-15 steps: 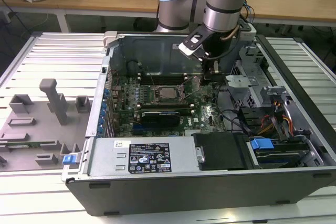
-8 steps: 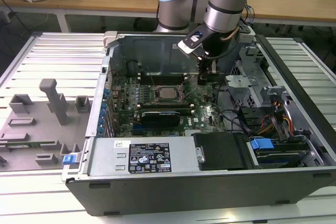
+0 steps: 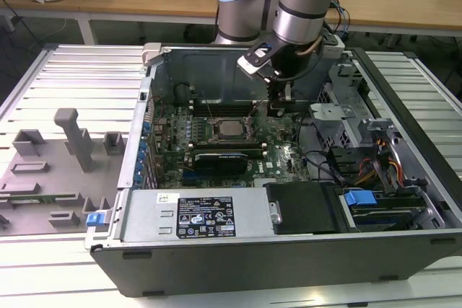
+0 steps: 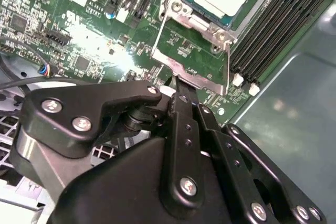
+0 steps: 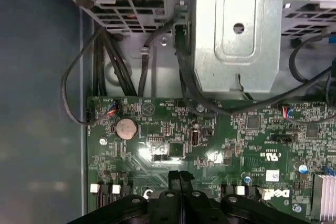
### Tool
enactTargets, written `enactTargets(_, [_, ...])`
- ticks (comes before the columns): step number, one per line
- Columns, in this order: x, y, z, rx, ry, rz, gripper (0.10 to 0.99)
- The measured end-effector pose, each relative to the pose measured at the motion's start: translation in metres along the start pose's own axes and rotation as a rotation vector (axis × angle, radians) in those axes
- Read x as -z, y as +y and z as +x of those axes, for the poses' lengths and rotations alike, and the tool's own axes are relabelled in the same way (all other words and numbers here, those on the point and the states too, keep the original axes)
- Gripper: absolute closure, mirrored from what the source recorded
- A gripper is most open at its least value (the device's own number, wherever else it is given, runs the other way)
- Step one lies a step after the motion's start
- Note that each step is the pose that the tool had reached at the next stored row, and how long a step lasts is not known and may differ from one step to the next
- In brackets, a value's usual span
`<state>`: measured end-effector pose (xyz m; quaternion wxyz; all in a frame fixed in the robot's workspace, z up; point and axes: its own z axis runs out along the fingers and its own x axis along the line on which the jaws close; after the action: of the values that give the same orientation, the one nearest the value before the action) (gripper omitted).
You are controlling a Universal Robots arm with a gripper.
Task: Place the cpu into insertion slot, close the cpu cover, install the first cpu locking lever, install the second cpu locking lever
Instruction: 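Close the cpu cover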
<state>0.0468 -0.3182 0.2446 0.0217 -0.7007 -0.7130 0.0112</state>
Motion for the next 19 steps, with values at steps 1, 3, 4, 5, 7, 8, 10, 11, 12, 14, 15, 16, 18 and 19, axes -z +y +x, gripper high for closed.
enactTargets(1, [-0.0001,-0.002,0.0002,0.0,0.0,-0.002,0.98])
enactTargets(3, [-0.0003,-0.0053,0.0006,0.0,0.0,-0.006,0.98])
enactTargets(4, [-0.0004,-0.008,0.0009,0.0,-0.0001,-0.009,0.98])
enactTargets(5, [-0.0005,-0.0094,0.0011,0.0,-0.0002,-0.01,0.98])
enactTargets(7, [-0.0006,-0.0134,0.0016,0.0,-0.0003,-0.014,0.98])
enactTargets(8, [-0.0007,-0.0146,0.0018,0.0,-0.0003,-0.015,0.98])
enactTargets(10, [-0.0008,-0.0167,0.0021,0.0,-0.0003,-0.018,0.98])
enactTargets(11, [-0.0009,-0.0176,0.0022,0.0,-0.0003,-0.018,0.98])
enactTargets(12, [-0.0009,-0.0184,0.0022,0.0,-0.0003,-0.019,0.98])
enactTargets(14, [-0.001,-0.0201,0.0024,0.0,-0.0003,-0.021,0.98])
enactTargets(15, [-0.001,-0.021,0.0025,0.0,-0.0003,-0.021,0.98])
enactTargets(16, [-0.0011,-0.0224,0.0026,0.0,-0.0003,-0.023,0.98])
enactTargets(18, [-0.0012,-0.0249,0.0028,0.0,-0.0004,-0.025,0.98])
enactTargets(19, [-0.0013,-0.026,0.003,0.0,-0.0004,-0.026,0.98])
